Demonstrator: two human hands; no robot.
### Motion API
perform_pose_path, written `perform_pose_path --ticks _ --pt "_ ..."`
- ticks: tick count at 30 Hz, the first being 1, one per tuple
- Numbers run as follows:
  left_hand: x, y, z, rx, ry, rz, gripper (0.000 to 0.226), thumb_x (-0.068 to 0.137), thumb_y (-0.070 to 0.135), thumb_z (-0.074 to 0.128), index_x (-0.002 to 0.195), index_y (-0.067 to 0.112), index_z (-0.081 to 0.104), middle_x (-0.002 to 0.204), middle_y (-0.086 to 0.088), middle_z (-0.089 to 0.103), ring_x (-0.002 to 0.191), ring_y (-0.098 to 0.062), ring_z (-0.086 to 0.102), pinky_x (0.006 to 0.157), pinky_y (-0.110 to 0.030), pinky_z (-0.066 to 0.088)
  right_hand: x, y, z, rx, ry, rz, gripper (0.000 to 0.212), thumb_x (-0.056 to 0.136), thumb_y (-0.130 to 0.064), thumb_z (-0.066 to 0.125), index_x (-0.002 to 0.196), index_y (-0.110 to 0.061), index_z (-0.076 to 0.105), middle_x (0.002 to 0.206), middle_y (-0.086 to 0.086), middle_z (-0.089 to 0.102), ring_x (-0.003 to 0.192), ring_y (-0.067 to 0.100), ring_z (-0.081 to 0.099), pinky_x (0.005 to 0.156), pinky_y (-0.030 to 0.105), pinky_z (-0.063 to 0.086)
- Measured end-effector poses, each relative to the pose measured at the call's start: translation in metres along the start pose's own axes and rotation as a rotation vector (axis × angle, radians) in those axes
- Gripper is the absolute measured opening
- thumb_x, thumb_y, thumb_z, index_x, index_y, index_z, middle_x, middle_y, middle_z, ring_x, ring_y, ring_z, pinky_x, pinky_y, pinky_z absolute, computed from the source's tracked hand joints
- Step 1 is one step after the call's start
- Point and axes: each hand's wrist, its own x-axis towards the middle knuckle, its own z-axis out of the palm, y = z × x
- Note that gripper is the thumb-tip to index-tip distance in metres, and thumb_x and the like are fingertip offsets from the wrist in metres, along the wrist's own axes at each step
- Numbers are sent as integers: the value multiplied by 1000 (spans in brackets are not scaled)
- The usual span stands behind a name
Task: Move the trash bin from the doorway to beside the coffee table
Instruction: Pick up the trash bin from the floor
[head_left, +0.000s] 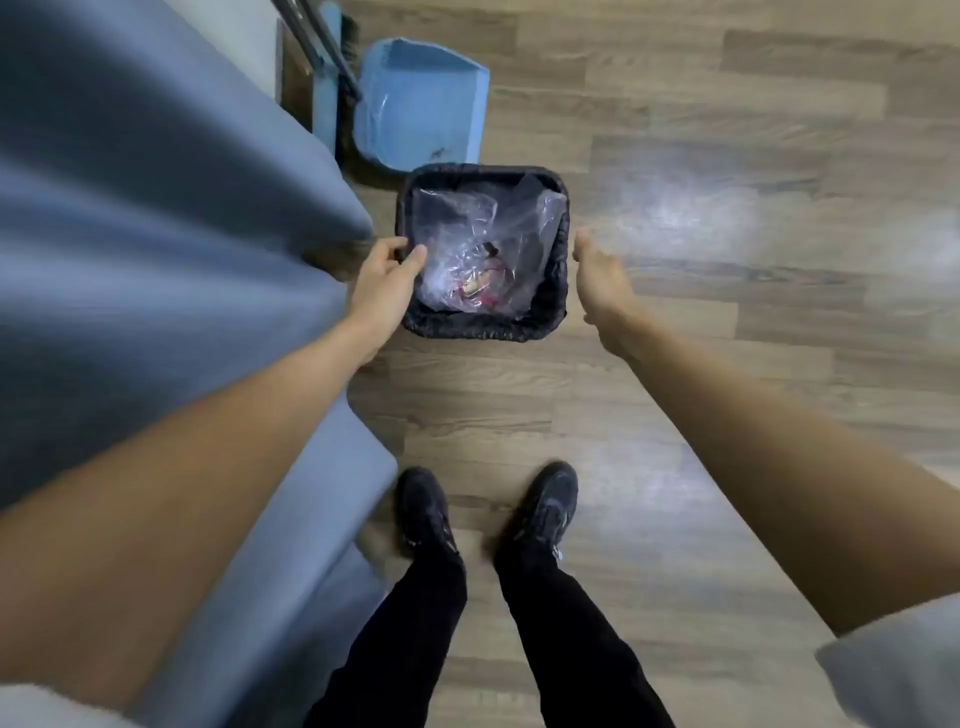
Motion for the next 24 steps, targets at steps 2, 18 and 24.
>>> perform_pose_path --ticks 2,18,24 --pt "18 -14 6 26 67 13 55 96 56 54 145 31 50 130 5 61 120 -19 60 104 -40 49 24 17 9 9 29 36 71 103 -58 25 155 -19 53 163 9 50 148 33 45 121 53 37" --pt "45 -31 14 -364 -49 -78 24 99 46 58 122 38 60 131 6 69 117 -22 68 96 -53 57 55 43 17 318 -63 35 50 111 -49 32 132 -22 68 132 -2 74 119 18 68 108 44 51" --pt "4 42 -19 -430 -62 23 24 97 47 61 118 38 66 128 8 74 120 -19 69 102 -53 54 -5 2 -33 399 -36 -67 55 107 -56 39 143 -24 66 142 -3 72 132 18 63 114 51 47"
